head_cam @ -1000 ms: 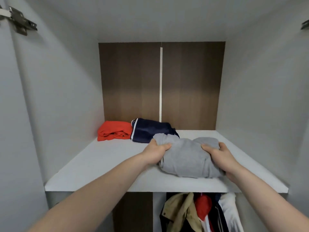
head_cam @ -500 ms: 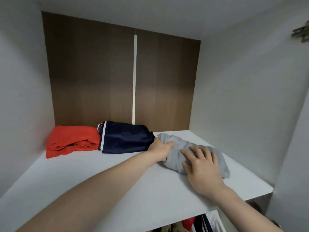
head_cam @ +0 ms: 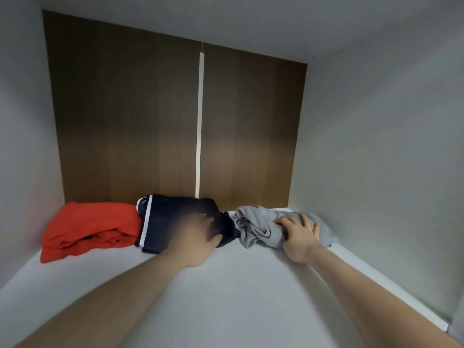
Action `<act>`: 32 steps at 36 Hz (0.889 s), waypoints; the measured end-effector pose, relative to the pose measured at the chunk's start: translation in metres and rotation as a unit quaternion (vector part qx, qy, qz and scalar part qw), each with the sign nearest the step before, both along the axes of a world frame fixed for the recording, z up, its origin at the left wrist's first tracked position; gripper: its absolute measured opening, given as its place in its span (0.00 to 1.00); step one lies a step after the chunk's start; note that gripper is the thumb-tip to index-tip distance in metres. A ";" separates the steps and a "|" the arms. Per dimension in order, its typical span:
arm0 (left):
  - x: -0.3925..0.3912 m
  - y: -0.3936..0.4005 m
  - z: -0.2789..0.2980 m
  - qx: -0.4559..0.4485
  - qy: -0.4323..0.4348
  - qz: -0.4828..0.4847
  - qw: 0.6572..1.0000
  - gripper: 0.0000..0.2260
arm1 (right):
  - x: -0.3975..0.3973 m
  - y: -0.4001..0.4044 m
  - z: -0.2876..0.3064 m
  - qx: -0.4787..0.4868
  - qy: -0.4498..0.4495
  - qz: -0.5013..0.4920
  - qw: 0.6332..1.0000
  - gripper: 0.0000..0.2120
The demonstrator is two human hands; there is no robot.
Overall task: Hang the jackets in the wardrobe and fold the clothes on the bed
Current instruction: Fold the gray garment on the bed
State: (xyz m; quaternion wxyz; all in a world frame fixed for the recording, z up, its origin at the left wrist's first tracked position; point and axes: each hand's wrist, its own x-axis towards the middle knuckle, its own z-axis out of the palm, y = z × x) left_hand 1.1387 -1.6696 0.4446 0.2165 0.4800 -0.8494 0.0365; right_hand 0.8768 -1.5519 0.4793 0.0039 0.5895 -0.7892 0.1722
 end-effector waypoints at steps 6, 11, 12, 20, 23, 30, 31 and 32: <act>-0.001 -0.009 -0.010 0.004 0.050 -0.007 0.999 0.27 | -0.017 -0.046 -0.004 -0.001 0.005 0.020 1.000 0.29; -0.002 -0.013 -0.012 -0.007 0.050 -0.006 0.999 0.26 | -0.023 -0.075 -0.011 -0.010 0.021 0.035 0.999 0.29; -0.002 -0.013 -0.013 -0.009 0.051 -0.004 0.999 0.26 | -0.024 -0.080 -0.012 -0.012 0.023 0.039 0.999 0.29; -0.002 -0.016 -0.014 -0.010 0.062 -0.004 0.998 0.26 | -0.033 -0.114 -0.021 -0.031 0.027 0.082 0.996 0.29; -0.002 -0.016 -0.013 -0.004 0.058 -0.004 0.998 0.26 | -0.037 -0.116 -0.025 -0.049 0.025 0.094 0.994 0.29; -0.007 -0.016 -0.007 0.015 0.055 -0.001 0.998 0.25 | -0.028 -0.102 -0.032 -0.075 0.053 0.085 0.992 0.32; -0.007 -0.016 -0.007 0.017 0.054 0.000 0.998 0.25 | -0.026 -0.099 -0.032 -0.073 0.063 0.077 0.992 0.32; -0.007 -0.016 -0.007 0.019 0.054 0.000 0.998 0.25 | -0.023 -0.096 -0.032 -0.070 0.073 0.070 0.992 0.33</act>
